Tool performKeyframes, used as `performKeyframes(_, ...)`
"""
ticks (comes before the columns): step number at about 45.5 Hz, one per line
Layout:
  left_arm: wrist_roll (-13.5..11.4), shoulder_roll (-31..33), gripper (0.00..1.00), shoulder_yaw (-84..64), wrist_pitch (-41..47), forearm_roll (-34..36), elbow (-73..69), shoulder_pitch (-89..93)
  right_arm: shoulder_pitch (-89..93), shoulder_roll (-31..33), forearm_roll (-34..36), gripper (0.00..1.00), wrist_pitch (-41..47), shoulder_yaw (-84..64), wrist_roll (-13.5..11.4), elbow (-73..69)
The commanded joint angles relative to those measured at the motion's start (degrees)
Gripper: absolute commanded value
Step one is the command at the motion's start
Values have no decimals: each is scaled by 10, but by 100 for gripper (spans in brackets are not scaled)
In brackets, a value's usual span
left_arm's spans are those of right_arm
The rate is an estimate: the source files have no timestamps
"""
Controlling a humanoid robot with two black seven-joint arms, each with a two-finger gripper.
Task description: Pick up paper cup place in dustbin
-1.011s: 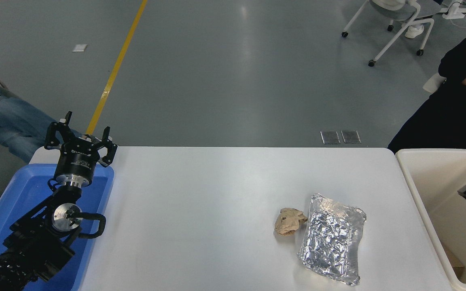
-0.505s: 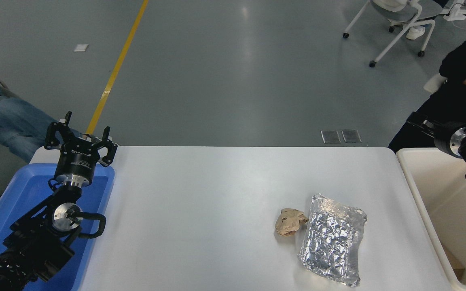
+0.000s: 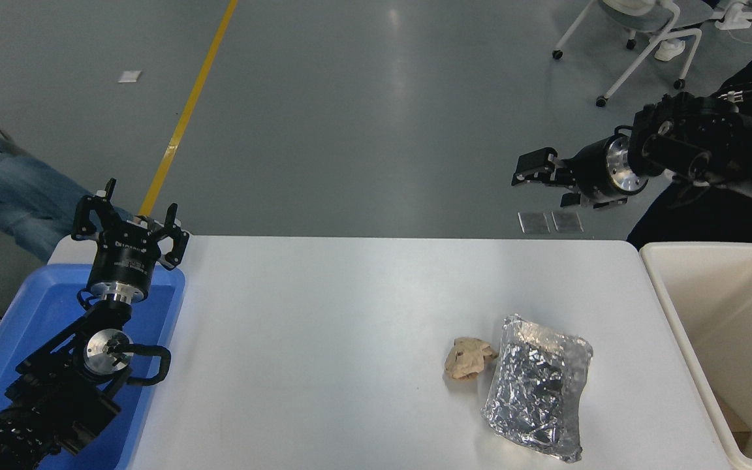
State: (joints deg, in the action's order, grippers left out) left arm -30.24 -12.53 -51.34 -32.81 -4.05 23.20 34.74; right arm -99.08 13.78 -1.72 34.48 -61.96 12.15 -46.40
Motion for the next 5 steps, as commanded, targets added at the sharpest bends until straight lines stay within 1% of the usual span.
performKeyframes(1,0,0,99,0,0,0,0,0,-142,-2,-14,100,40,-34,0,-161)
performKeyframes(3,0,0,99,0,0,0,0,0,-173,-1,-14,100,46,-45,0,-191)
performKeyframes(5,0,1,99,0,0,0,0,0,-238,8,-14,100,64,-68,-1,-259)
